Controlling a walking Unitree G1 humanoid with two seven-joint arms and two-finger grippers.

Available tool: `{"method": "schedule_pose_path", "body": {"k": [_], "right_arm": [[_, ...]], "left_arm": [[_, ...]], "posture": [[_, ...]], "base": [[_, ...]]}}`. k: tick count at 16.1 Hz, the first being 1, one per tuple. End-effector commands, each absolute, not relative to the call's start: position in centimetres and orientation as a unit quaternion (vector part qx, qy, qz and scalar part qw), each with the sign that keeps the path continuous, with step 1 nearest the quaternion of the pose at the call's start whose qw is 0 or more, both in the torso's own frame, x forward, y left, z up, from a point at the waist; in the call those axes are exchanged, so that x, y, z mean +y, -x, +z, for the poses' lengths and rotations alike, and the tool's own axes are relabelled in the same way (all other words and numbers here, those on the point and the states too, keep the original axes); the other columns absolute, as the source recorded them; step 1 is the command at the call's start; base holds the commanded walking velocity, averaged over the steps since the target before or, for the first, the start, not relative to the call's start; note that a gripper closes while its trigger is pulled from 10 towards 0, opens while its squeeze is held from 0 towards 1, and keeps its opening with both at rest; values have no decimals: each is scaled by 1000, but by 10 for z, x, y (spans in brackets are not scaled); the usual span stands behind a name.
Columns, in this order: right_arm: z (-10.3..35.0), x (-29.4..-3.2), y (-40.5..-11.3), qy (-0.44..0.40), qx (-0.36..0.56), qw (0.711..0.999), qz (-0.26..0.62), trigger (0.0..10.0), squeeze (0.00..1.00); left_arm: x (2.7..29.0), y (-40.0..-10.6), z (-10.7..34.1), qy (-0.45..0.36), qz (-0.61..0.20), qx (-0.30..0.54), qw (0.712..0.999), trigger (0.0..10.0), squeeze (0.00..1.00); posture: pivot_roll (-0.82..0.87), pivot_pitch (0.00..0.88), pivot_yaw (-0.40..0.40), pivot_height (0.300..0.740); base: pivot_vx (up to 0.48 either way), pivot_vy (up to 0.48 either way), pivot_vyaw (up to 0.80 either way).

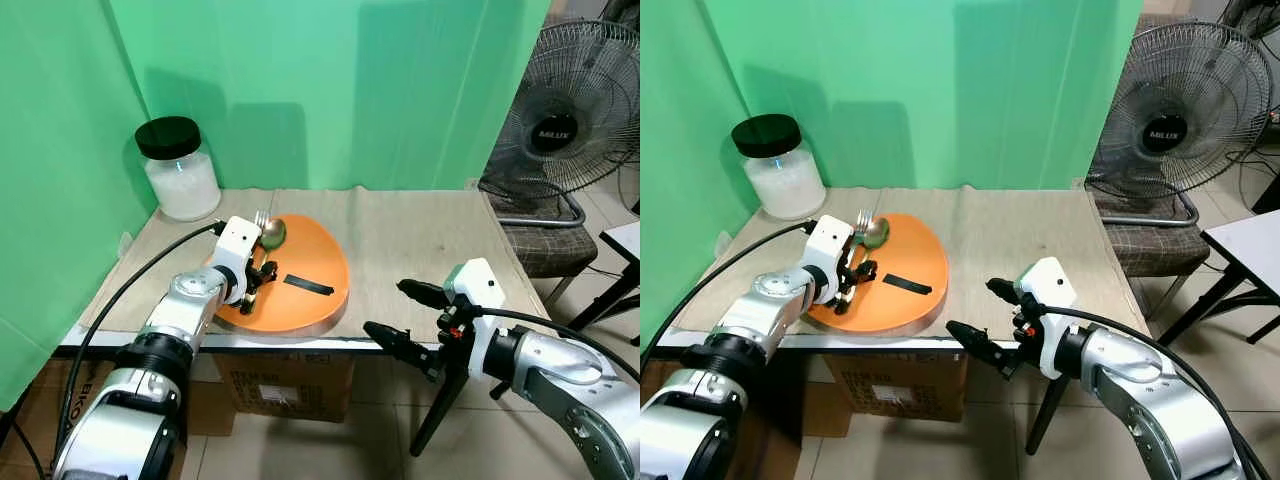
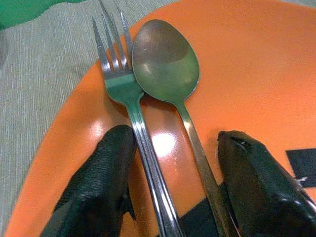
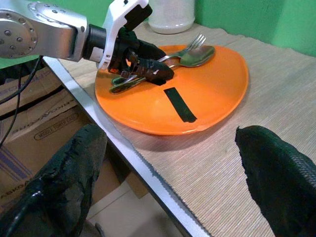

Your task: Setting the table

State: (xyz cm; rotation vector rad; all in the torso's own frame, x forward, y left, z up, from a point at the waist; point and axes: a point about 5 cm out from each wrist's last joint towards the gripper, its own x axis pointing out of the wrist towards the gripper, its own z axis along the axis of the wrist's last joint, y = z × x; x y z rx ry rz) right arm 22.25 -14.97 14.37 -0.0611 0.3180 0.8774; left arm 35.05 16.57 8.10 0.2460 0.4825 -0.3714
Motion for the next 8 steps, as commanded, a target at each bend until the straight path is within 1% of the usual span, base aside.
{"method": "schedule_pose_path", "body": {"k": [1,4,8], "right_arm": [[149,-147,-220,38,139,890,432,10000,0],[147,-147,-217,41,143,888,434,10000,0],[143,-145,-215,59,149,879,449,10000,0]], "left_arm": [[173,-347,73,-134,-174,262,940,0,0],[175,-348,71,-134,-166,271,939,0,0],[176,-349,71,-128,-157,276,940,0,0]], "posture": [[-171,0,64,740],[-170,0,70,740],[-164,0,76,740]], "base": [[0,0,0],[0,0,0],[0,0,0]]}}
